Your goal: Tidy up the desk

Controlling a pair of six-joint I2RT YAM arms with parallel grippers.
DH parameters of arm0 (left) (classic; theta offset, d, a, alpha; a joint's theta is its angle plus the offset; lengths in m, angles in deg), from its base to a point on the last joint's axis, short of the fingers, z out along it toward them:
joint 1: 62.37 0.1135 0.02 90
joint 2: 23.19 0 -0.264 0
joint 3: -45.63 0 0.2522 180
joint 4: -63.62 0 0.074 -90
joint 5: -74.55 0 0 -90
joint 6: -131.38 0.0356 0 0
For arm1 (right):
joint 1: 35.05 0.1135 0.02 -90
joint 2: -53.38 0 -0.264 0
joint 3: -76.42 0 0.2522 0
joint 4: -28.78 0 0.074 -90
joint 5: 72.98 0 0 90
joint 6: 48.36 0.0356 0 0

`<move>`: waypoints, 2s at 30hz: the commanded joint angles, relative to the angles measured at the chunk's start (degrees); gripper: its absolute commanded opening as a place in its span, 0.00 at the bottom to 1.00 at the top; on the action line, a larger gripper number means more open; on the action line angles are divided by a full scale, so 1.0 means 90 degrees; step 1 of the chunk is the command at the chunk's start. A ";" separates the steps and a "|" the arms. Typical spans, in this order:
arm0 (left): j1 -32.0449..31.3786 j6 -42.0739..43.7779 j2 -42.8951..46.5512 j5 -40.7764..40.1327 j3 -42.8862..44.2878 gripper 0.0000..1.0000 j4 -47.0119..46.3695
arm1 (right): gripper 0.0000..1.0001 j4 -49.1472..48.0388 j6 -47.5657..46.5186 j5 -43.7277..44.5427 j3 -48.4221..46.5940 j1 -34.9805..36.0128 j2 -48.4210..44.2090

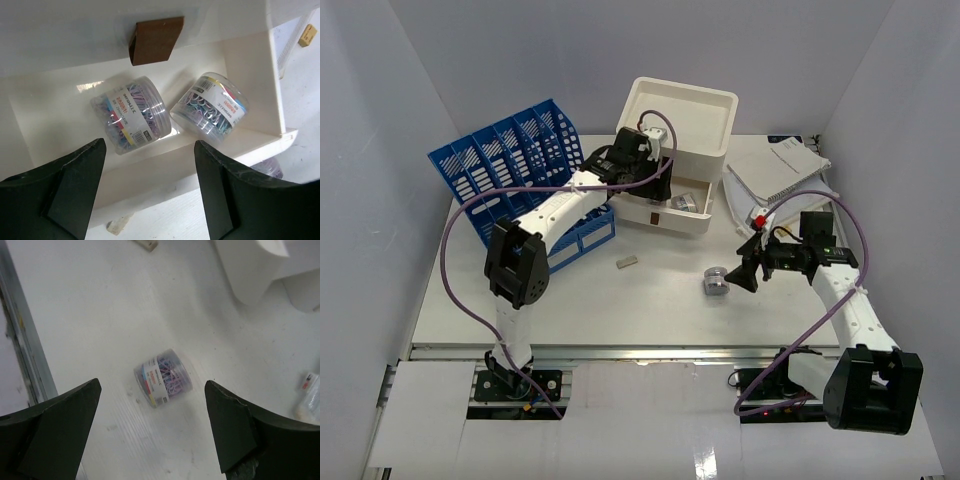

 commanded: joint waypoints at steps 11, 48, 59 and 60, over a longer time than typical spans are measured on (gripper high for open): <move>-0.0024 -0.0395 0.4824 -0.0101 -0.4018 0.97 -0.1880 | 0.90 0.2264 -0.4962 0.0966 -0.1349 0.1299 0.1416; -0.2044 0.0509 0.5082 0.1804 -1.0175 0.98 -0.9952 | 0.55 0.0855 -0.3874 0.1777 -0.0788 0.1967 0.2385; -0.2354 0.2604 0.2917 0.2267 -0.8832 0.98 -1.0422 | 0.46 0.2076 -0.4443 0.0119 -0.0905 0.1965 0.1170; -0.2364 0.2601 0.2787 0.2298 -0.8706 0.98 -1.0451 | 0.46 0.2182 -0.4511 -0.0003 -0.0919 0.1967 0.1075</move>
